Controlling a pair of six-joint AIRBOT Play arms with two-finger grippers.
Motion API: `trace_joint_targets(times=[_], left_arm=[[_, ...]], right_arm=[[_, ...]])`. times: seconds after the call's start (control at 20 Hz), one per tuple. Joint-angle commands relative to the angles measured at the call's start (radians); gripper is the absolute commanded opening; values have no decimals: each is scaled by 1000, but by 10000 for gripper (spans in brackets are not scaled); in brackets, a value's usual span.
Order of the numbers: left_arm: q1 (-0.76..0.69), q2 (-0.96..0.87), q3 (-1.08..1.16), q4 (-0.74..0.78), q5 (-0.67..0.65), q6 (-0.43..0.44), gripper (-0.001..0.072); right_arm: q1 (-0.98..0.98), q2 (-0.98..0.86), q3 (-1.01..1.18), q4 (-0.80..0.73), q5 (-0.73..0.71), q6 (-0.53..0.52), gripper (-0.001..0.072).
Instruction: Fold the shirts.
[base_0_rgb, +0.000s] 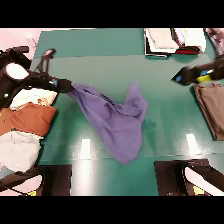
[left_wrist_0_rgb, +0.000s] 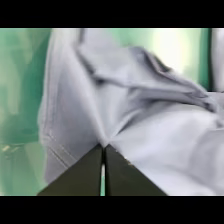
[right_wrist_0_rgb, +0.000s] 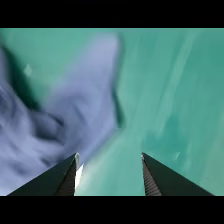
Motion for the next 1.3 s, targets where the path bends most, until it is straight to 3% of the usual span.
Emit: trace_joint_targets(times=[0.0, 0.25, 0.75, 0.8, 0.85, 0.95, 1.05, 1.25], left_arm=[[60, 38, 6, 42, -48, 0, 23], [60, 38, 6, 42, -50, -18, 23], [60, 38, 6, 43, -43, -18, 23], [60, 38, 6, 43, -43, -18, 23], [60, 38, 6, 43, -43, -18, 23], [60, 38, 6, 43, -43, -18, 23], [60, 53, 10, 62, -31, -34, 22], [60, 237, 158, 278, 47, -138, 22]], right_arm=[[0, -142, -146, 37, -110, -2, 469], [40, -390, -151, 273, -224, -54, 468], [258, -724, 159, 288, -228, -57, 449], [270, -743, 185, 286, -228, -57, 428], [282, -766, 211, 283, -228, -57, 324], [296, -791, 251, 283, -232, -89, 25], [298, -761, 291, 280, -256, -106, 23], [236, -543, 451, 183, -206, -117, 23]])
